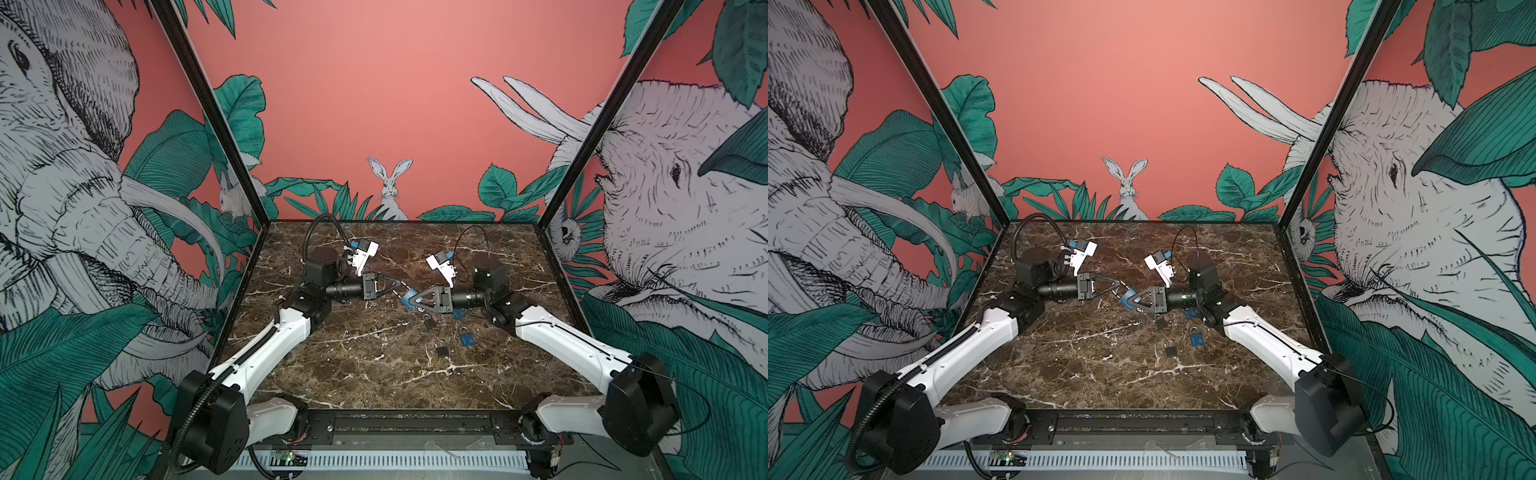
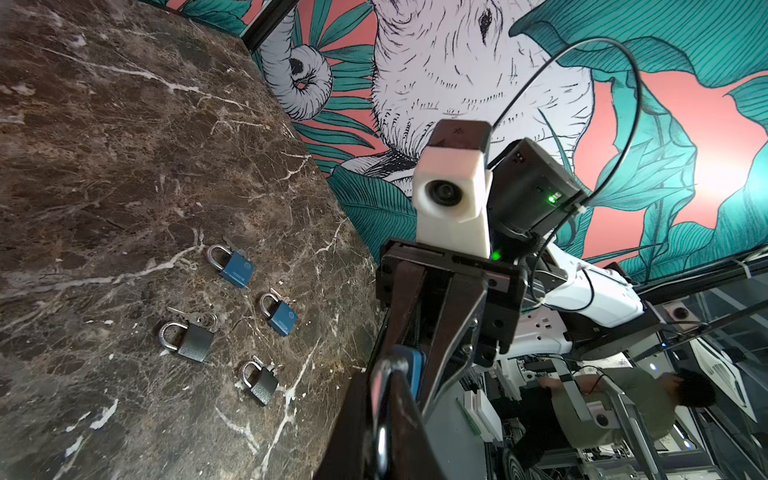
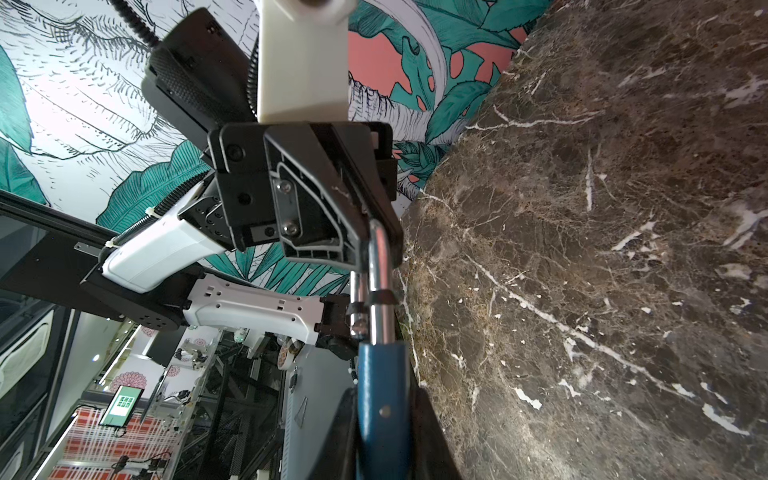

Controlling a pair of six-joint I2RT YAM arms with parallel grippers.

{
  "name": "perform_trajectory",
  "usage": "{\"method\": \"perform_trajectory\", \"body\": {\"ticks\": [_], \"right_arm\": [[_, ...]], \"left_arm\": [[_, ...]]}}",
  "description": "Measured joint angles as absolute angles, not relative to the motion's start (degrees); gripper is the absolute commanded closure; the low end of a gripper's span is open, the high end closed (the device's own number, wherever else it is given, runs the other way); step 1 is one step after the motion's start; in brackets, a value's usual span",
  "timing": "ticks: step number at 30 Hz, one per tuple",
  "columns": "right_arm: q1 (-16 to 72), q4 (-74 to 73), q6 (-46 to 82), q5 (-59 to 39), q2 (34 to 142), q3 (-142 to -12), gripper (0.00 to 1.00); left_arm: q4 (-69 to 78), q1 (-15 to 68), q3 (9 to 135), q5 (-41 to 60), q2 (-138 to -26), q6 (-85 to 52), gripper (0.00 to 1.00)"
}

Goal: Lock with the key

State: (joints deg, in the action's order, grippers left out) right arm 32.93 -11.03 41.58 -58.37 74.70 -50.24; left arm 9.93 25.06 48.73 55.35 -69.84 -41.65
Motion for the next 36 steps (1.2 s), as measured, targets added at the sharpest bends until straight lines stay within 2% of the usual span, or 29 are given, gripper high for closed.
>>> {"method": "perform_trajectory", "body": {"ticks": [17,36], "right_arm": [[32.49,-21.58,54.85,-60.25,74.87,-47.07,1.00],[32.56,-23.24,56.12,-58.70,75.16,-46.06,1.00]], "left_arm": [[12.80,24.80,48.69,56.58,-71.35,-41.06,1.00],[18.63,25.10,45.28,56.01,-71.22,-42.70,1.00]]}}
